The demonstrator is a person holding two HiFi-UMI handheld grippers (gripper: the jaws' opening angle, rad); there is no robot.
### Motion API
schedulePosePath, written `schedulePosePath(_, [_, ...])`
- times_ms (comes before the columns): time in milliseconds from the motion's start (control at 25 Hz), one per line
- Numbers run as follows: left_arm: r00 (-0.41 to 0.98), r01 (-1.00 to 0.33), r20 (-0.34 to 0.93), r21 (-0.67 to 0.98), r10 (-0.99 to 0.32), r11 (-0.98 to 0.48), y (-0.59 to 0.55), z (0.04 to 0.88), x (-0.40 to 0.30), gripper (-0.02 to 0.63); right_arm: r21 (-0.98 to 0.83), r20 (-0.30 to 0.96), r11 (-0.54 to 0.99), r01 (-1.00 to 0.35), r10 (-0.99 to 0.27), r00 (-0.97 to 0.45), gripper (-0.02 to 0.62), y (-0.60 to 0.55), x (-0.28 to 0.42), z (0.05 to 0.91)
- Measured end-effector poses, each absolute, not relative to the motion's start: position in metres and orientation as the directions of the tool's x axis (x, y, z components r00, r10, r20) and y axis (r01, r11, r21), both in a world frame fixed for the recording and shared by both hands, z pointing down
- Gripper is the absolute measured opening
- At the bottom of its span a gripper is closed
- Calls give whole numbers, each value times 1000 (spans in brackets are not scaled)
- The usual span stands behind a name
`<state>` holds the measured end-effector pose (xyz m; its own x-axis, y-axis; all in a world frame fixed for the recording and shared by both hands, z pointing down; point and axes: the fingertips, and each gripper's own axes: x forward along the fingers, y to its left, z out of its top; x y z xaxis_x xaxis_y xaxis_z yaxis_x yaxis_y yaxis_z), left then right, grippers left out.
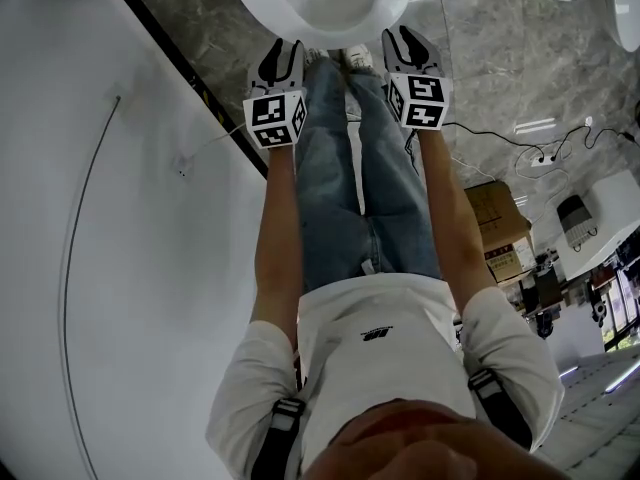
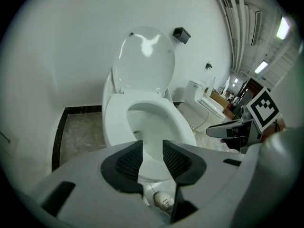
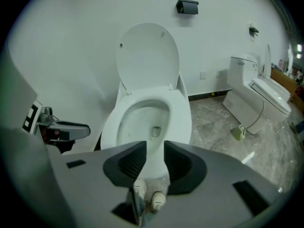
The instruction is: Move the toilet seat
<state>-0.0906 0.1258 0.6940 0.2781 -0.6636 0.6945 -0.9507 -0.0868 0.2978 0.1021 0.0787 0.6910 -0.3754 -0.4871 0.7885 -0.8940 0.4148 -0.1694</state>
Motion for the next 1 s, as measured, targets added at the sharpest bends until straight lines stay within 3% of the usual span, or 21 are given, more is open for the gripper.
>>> schedulePosePath(320, [260,-955,759,293,-597,-44,135,739,-101,199,-200,826,371,-907,-434,-360,162,87,105,730])
schedulePosePath(1000, [270,-935,803,349,-531,54,137,781,-102,265,-357,850,197,-913,-337,-404,281,90,100,783])
